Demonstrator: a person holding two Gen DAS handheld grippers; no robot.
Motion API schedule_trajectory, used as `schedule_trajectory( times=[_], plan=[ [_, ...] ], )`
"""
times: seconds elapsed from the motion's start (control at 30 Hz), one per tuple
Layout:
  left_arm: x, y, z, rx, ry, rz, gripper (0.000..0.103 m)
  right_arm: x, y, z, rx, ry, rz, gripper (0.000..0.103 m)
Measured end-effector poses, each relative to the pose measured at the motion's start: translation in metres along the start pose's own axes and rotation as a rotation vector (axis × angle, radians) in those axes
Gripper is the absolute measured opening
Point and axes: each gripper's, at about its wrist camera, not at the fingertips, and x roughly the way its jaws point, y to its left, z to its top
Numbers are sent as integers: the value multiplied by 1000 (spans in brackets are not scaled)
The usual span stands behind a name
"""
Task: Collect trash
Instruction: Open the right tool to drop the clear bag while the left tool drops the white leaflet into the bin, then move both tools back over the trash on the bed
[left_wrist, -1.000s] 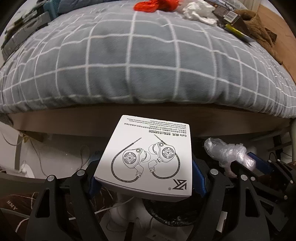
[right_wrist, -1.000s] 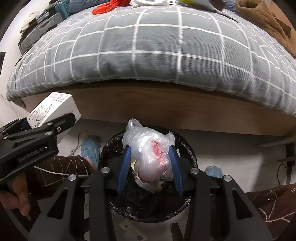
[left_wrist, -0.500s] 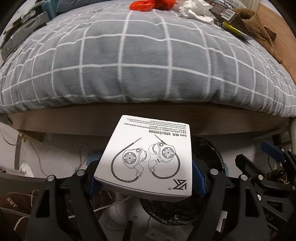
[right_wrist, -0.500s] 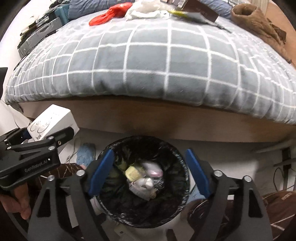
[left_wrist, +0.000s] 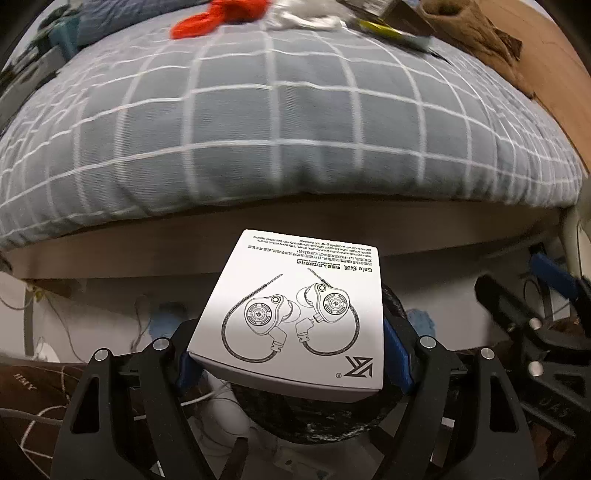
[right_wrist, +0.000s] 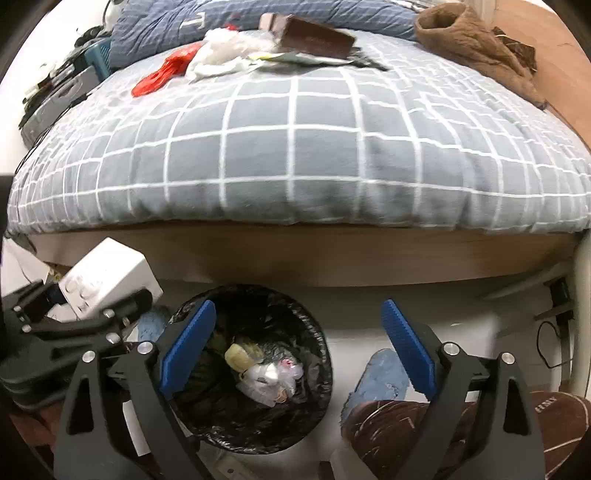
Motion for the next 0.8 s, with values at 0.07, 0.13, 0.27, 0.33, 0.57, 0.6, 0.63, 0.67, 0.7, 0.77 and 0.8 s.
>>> schedule_trajectory(
  times=[0.07, 0.13, 0.27, 0.33, 0.57, 0.6, 0.63, 0.67, 0.7, 0.77, 0.8],
  plan=[
    [4, -11, -1, 15, 8, -9, 75, -5, -8, 1, 21, -17, -15, 93],
    [4, -13, -6, 28, 13, -15, 75, -6, -14, 2, 43, -19, -19, 94],
    [5, -26, -8, 49, 13, -22, 76, -4, -20, 2, 68, -10, -24, 94],
    [1, -18, -11, 51, 11, -25, 76, -4, -20, 3, 71, -12, -26, 94],
    [0, -16, -12, 73, -28, -4, 80, -1, -17, 5, 82, -18, -36, 94],
    [-4, -19, -7, 75, -34, -2, 82, -1, -17, 6, 86, -19, -39, 94],
    [-6, -19, -6, 77, -41, 0, 84, -1, -18, 6, 89, -19, -40, 94],
    [-8, -19, -3, 78, -46, 1, 85, -1, -18, 7, 92, -19, -41, 94],
    [-10, -19, -2, 76, -50, 2, 86, -1, -18, 7, 95, -20, -41, 94],
    [-12, -17, 1, 71, -59, 2, 89, -2, -18, 9, 95, -25, -41, 94],
    [-15, -15, 3, 68, -70, 10, 90, -3, -17, 10, 92, -29, -43, 94]
  ],
)
